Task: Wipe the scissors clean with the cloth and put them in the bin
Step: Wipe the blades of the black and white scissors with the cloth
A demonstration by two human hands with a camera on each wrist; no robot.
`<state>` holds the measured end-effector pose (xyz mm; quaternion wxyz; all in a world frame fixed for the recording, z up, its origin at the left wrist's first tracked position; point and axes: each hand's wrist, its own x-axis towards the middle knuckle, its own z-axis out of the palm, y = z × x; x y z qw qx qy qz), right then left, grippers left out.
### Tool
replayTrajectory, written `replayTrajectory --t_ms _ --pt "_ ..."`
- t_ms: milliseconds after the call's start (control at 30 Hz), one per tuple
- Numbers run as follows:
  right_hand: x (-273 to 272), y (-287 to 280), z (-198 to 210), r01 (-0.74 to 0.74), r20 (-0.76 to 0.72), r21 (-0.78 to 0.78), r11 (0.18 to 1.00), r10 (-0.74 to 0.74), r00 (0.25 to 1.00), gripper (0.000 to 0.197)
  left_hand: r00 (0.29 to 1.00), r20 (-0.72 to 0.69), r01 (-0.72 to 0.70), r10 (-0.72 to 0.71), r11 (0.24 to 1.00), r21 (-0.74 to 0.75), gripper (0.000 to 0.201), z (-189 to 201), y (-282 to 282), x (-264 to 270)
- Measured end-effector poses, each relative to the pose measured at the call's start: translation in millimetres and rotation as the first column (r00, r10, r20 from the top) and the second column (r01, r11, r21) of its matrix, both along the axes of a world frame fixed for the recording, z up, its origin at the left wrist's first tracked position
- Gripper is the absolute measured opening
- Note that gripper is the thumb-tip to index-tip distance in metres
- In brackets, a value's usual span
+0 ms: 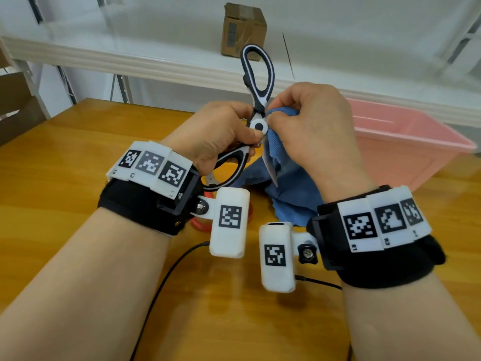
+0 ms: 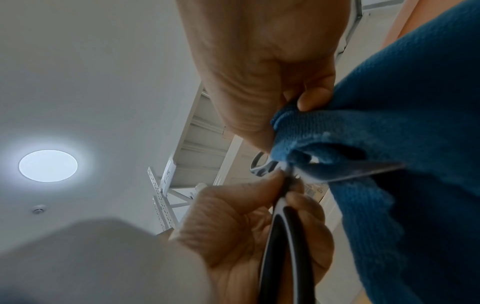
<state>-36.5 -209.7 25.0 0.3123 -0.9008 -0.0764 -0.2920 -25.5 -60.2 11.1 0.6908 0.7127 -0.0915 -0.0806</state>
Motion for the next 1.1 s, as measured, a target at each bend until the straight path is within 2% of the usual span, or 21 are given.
replayTrajectory --t_ms 233,333,400,500,567,900,1100 --pt "-1 3 -4 0.092 0.068 -0.013 0.996 -0.091 0.994 0.011 0.999 -0.027 -0.017 0.017 0.999 -0.028 0.032 -3 -4 2" --pt "0 0 -3 0.071 0.049 0.0 0.997 -0.071 0.996 0.011 1.0 -0.031 -0.002 0.001 1.0 -0.025 0.027 -2 -4 1" --pt "2 -4 -1 0.021 0.029 0.078 0.997 -0.024 0.999 0.008 1.0 -0.025 0.007 -0.008 0.999 -0.036 0.022 0 -3 0" --pt "0 -8 5 -0.073 0.055 0.273 0.959 0.061 0.997 0.006 1.0 -0.02 -0.003 0.002 0.998 -0.068 0.021 2 2 -1" --pt "-2 -11 8 -0.108 0.065 0.328 0.939 0.092 0.994 0.006 1.0 -0.015 -0.003 0.002 0.997 -0.078 0.019 2 3 -2" --pt "-4 -12 6 -0.105 0.041 0.218 0.97 0.098 0.994 0.012 0.999 -0.043 0.001 -0.008 0.987 -0.161 0.019 5 5 -5" --pt "-6 -4 6 -0.078 0.101 0.046 0.996 0.073 0.992 0.007 0.999 -0.041 -0.013 0.007 0.989 -0.146 0.009 7 2 -5"
